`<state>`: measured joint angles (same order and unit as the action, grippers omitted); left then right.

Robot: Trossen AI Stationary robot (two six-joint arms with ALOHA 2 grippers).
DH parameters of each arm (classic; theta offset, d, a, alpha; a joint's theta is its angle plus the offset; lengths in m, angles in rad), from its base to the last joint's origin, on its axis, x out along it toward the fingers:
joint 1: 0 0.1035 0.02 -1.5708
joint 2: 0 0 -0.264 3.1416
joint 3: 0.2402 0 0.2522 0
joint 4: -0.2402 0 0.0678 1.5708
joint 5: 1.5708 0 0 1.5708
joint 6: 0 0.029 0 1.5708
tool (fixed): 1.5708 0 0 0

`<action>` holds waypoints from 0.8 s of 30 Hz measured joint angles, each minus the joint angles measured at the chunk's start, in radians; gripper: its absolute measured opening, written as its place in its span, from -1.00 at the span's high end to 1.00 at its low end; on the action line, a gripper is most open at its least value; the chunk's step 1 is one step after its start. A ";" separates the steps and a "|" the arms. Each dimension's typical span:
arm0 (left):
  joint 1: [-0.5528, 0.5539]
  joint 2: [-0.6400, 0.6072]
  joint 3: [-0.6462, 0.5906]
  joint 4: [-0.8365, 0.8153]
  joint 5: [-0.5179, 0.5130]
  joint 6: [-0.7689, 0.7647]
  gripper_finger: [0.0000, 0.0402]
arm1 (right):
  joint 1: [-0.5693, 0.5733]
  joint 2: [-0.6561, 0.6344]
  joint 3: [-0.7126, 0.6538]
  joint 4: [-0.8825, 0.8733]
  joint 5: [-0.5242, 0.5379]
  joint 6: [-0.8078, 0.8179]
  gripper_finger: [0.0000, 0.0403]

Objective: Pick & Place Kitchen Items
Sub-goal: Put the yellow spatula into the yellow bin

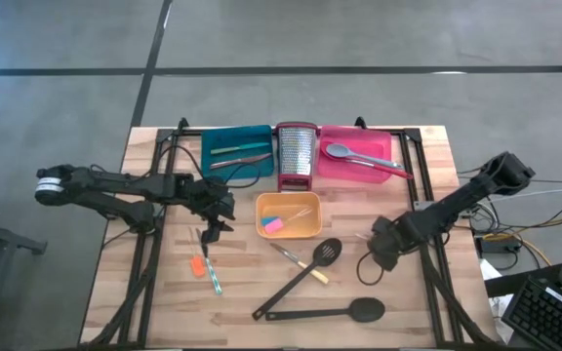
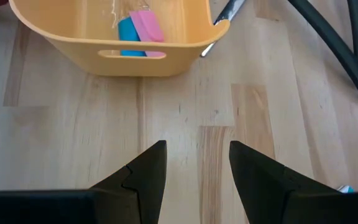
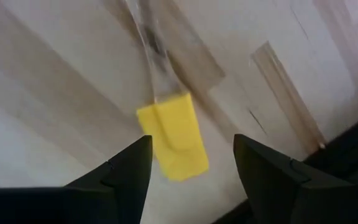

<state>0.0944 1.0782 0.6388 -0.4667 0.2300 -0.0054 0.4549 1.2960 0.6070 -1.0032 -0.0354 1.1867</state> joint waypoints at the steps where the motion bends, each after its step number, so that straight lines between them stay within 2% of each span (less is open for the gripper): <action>1: 0.000 0.000 0.000 0.000 0.000 -0.001 0.11 | -0.012 0.000 -0.010 0.017 -0.001 -0.014 -0.13; 7: 0.000 0.000 0.000 0.000 0.000 -0.004 0.11 | -0.068 -0.003 -0.100 0.175 -0.069 -0.073 -0.19; 11: 0.000 0.000 -0.002 0.000 0.000 -0.004 0.11 | -0.073 -0.006 -0.120 0.181 -0.075 -0.061 -0.13; 15: 0.000 0.000 -0.004 0.000 0.000 -0.004 0.11 | -0.073 -0.005 -0.109 0.161 -0.068 -0.083 0.10; 21: 0.000 0.000 -0.004 0.000 0.000 -0.004 0.11 | -0.071 0.001 -0.069 0.151 -0.063 -0.143 0.65; 24: 0.000 0.000 -0.005 0.000 0.000 -0.004 0.11 | -0.071 0.002 -0.064 0.146 -0.062 -0.155 0.70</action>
<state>0.0944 1.0782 0.6339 -0.4671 0.2303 -0.0093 0.3840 1.2976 0.5435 -0.8570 -0.0973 1.0316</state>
